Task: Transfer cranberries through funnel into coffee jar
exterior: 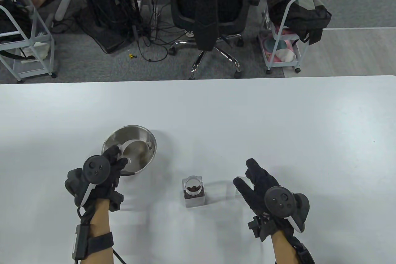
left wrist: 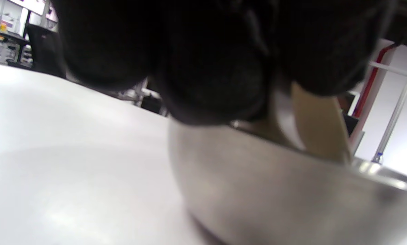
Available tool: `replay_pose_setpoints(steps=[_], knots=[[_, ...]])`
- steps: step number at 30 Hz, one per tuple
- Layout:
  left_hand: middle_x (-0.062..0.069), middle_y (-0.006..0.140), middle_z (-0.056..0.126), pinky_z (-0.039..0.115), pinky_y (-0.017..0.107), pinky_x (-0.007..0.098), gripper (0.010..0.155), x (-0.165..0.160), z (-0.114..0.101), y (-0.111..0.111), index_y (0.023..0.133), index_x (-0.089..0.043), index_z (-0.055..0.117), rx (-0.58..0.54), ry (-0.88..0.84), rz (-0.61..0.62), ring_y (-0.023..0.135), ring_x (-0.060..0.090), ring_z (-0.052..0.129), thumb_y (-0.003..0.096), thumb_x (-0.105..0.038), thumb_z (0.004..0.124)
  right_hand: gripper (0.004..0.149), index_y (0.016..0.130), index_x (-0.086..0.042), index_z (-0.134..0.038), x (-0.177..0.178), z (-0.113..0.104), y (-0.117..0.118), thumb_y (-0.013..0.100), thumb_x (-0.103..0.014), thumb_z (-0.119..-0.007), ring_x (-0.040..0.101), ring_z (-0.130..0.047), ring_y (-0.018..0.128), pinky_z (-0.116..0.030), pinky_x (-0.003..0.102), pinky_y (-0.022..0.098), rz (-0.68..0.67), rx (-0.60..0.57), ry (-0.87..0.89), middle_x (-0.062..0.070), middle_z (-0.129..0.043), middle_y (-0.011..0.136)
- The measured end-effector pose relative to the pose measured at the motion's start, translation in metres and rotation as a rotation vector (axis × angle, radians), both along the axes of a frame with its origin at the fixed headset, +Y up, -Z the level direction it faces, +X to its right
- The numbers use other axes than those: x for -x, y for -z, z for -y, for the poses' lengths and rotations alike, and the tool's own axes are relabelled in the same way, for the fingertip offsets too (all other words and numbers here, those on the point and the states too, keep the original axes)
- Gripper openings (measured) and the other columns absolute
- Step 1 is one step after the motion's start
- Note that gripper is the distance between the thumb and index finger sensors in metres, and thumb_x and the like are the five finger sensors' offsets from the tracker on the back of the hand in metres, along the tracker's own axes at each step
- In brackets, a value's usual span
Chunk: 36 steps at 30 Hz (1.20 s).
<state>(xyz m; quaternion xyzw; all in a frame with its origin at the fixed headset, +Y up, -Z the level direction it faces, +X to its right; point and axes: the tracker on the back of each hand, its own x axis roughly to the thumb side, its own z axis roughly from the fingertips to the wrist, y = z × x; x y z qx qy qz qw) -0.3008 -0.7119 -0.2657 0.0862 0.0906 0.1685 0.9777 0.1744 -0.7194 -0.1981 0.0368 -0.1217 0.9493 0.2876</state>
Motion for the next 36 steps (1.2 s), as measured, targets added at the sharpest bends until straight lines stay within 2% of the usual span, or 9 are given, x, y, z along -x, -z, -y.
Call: replay_pose_setpoints(steps=[20, 29, 33, 36], knots=[[0.005, 0.065, 0.108, 0.093, 0.031, 0.036, 0.065, 0.002, -0.001, -0.001, 0.091, -0.023, 0.090, -0.013, 0.000, -0.020, 0.029, 0.010, 0.108, 0.0379, -0.060, 0.089, 0.077, 0.113, -0.017, -0.060, 0.000, 0.000, 0.000, 0.058, -0.070, -0.070, 0.032, -0.096, 0.079, -0.076, 0.057, 0.061, 0.000, -0.001, 0.001, 0.010, -0.085, 0.097], [0.002, 0.071, 0.105, 0.092, 0.031, 0.038, 0.067, -0.002, -0.021, -0.007, 0.093, -0.022, 0.087, -0.082, -0.007, -0.011, 0.028, 0.015, 0.109, 0.0391, -0.061, 0.087, 0.077, 0.113, -0.017, -0.060, -0.001, 0.000, 0.000, 0.058, -0.070, -0.070, 0.032, -0.096, 0.079, -0.076, 0.057, 0.061, 0.000, -0.004, 0.004, 0.010, -0.085, 0.097], [0.003, 0.074, 0.102, 0.092, 0.032, 0.038, 0.071, -0.012, -0.037, -0.012, 0.097, -0.021, 0.084, -0.131, -0.017, 0.057, 0.030, 0.015, 0.109, 0.0396, -0.063, 0.086, 0.077, 0.113, -0.017, -0.060, -0.001, 0.000, 0.000, 0.058, -0.070, -0.069, 0.032, -0.096, 0.079, -0.076, 0.057, 0.061, 0.000, -0.003, 0.004, 0.010, -0.085, 0.097], [0.002, 0.077, 0.101, 0.092, 0.034, 0.039, 0.074, -0.022, -0.047, -0.016, 0.099, -0.022, 0.082, -0.187, -0.045, 0.147, 0.034, 0.015, 0.109, 0.0407, -0.067, 0.080, 0.078, 0.113, -0.017, -0.060, -0.001, 0.000, 0.000, 0.057, -0.070, -0.070, 0.032, -0.096, 0.079, -0.075, 0.057, 0.061, 0.000, -0.003, 0.004, 0.011, -0.085, 0.097]])
